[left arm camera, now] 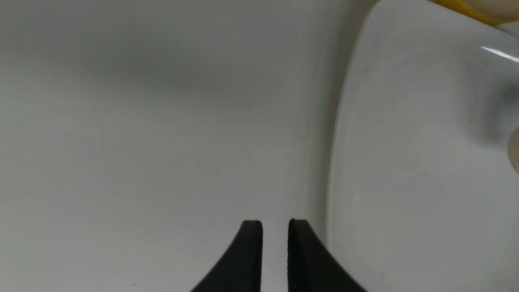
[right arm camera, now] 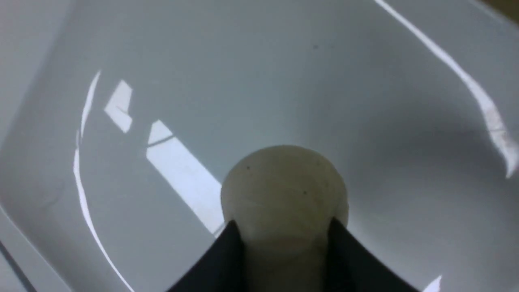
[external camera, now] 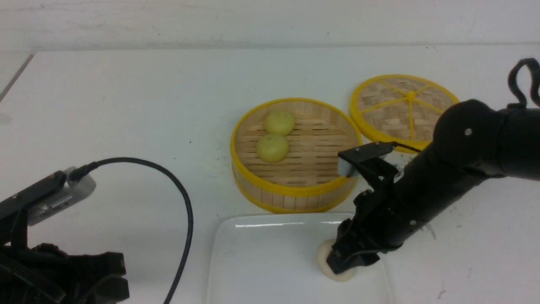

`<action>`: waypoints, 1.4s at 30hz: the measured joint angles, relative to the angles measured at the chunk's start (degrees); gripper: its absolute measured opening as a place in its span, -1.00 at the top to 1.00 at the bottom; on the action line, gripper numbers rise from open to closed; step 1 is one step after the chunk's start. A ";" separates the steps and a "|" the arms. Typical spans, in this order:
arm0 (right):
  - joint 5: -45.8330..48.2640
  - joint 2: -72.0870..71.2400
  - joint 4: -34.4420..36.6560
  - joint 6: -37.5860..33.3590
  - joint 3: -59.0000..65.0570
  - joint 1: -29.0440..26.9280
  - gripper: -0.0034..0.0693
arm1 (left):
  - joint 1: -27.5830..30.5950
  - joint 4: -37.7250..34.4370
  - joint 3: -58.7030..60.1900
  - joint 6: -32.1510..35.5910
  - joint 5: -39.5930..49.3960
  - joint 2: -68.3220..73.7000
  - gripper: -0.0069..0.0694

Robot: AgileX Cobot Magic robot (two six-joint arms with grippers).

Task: Put the steamed buns into the plate on the white tablecloth.
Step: 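Move the steamed bun from the bamboo steamer onto the white plate with the right gripper, then reach into the bamboo steamer and grasp a bun with the left gripper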

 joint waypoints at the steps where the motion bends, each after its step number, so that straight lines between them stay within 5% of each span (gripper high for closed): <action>1: 0.00 0.09 -0.11 0.09 0.00 0.07 0.06 | 0.00 0.00 0.00 0.00 -0.09 0.00 0.48; 6: 0.40 0.11 -0.33 2.39 -0.14 0.12 -0.46 | 0.00 0.00 0.00 -0.27 -0.43 0.00 0.45; 13: 12.59 -2.60 -4.88 5.85 -8.14 0.12 -0.63 | 0.00 0.00 0.00 -0.84 -0.58 0.00 0.41; 18: 23.14 -6.17 -9.70 9.76 -15.89 0.12 -0.25 | 0.00 -0.28 -0.43 -1.33 -0.05 0.07 0.40; 22: 25.32 -12.53 -17.65 14.76 -18.09 0.12 0.51 | 0.00 -0.46 -4.47 -2.23 1.91 0.19 0.37; 25: 25.69 -17.10 -22.62 17.90 -17.58 0.12 0.88 | 0.00 -0.59 -7.20 -2.77 3.04 0.19 0.34; 32: 26.13 -31.36 -32.60 26.78 -9.79 0.12 0.95 | 0.00 -2.52 -12.86 -5.12 0.39 1.43 0.15; 42: 10.81 -60.79 -45.01 40.93 17.23 0.12 0.94 | -4.57 -12.48 -25.64 -2.33 2.52 18.50 -0.09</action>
